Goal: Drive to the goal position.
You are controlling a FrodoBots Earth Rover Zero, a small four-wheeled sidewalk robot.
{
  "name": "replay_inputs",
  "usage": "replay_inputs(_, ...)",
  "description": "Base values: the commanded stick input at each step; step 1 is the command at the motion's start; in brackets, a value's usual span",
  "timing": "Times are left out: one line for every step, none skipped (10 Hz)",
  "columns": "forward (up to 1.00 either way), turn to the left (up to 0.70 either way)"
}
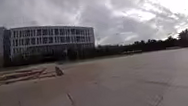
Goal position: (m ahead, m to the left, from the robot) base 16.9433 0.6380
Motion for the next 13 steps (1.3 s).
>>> replay_inputs(0.7, 0.0)
replay_inputs(0.7, 0.0)
replay_inputs(0.7, 0.0)
replay_inputs(0.7, 0.0)
replay_inputs(0.7, 0.0)
replay_inputs(0.7, 0.0)
replay_inputs(0.7, 0.0)
replay_inputs(0.7, 0.0)
replay_inputs(0.7, 0.0)
replay_inputs(0.7, 0.0)
replay_inputs(0.7, 0.0)
replay_inputs(0.7, 0.0)
replay_inputs(0.7, 0.0)
